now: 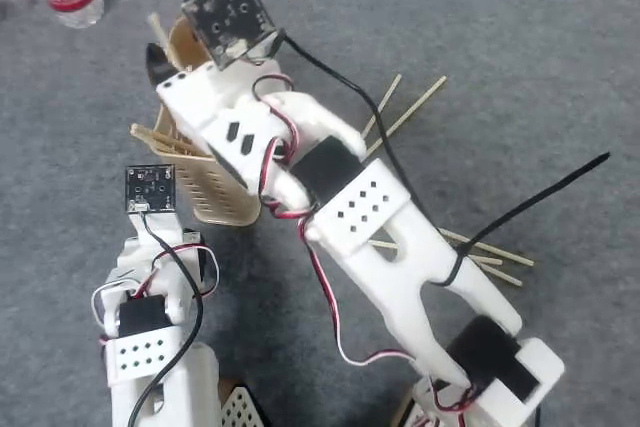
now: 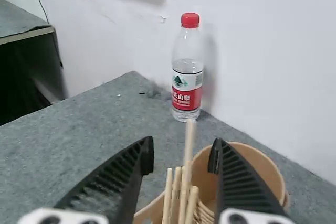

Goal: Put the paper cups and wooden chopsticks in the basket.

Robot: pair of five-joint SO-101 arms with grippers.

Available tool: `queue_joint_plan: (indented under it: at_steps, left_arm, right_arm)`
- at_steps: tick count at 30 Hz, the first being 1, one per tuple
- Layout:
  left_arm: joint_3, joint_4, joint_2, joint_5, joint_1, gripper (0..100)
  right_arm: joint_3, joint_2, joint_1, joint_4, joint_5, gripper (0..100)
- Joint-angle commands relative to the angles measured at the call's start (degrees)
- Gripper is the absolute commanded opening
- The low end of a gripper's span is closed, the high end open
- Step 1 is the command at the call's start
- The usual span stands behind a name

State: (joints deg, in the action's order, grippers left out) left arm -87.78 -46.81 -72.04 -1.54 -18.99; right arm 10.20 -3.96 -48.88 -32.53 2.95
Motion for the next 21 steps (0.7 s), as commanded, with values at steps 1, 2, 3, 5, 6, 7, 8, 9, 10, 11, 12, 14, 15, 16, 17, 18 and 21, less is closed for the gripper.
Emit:
queue_joint_plan:
  at_steps: [1, 2, 3, 5, 6, 7, 8, 9, 10, 11, 12, 14, 15, 16, 17, 18, 21]
  left_arm:
    - [0.13, 1.23, -0.62, -0.70, -0.18, 7]
    - [0.13, 1.23, -0.62, -0.70, -0.18, 7]
    - [0.13, 1.23, -0.62, -0.70, -0.18, 7]
    - [0.13, 1.23, -0.62, -0.70, -0.18, 7]
    - [0.13, 1.23, -0.62, -0.70, -0.18, 7]
    - [0.13, 1.23, -0.62, -0.70, -0.18, 7]
    - [0.13, 1.23, -0.62, -0.70, -0.18, 7]
    - [0.13, 1.23, -0.62, -0.70, -0.18, 7]
    - [0.13, 1.23, -0.62, -0.70, -0.18, 7]
    - [0.13, 1.23, -0.62, -0.70, -0.18, 7]
    - [0.13, 1.14, -0.62, -0.70, -0.18, 7]
    - [0.13, 1.14, -0.62, -0.70, -0.18, 7]
    - [0.13, 1.14, -0.62, -0.70, -0.18, 7]
    - [0.13, 1.14, -0.62, -0.70, -0.18, 7]
    - [0.13, 1.14, -0.62, -0.70, -0.18, 7]
    - [0.13, 1.14, -0.62, -0.70, -0.18, 7]
    - [-0.04, 1.14, -0.62, -0.70, -0.18, 7]
  right_arm:
    - [4.48, -0.57, 0.13, -1.27, 0.26, 18.3]
    - [4.66, -0.66, 0.57, -2.59, 0.26, 18.4]
    - [5.10, -0.92, 0.84, -4.44, 0.26, 18.4]
    - [6.07, -2.07, 1.10, -10.59, 0.26, 20.7]
    - [6.77, -2.95, 1.19, -14.46, -0.09, 23.8]
    - [7.56, -3.82, 1.27, -18.86, -1.67, 28.1]
    - [8.62, -4.70, 1.71, -23.60, -4.04, 32.9]
    - [9.93, -5.67, 2.15, -28.88, -6.86, 37.7]
    - [11.96, -6.20, 2.68, -34.07, -9.85, 42.1]
    - [14.07, -6.73, 3.47, -39.25, -12.31, 44.8]
    - [16.18, -7.08, 4.70, -43.56, -14.33, 45.8]
    - [19.52, -8.04, 8.22, -49.45, -17.23, 45.6]
    - [21.36, -8.40, 10.68, -51.47, -18.20, 45.7]
    - [23.03, -8.75, 13.58, -52.88, -18.99, 45.7]
    - [24.35, -8.84, 17.01, -53.85, -20.57, 45.7]
    - [25.14, -8.84, 20.35, -54.37, -22.68, 45.7]
    - [25.23, -7.43, 28.88, -54.55, -29.36, 45.7]
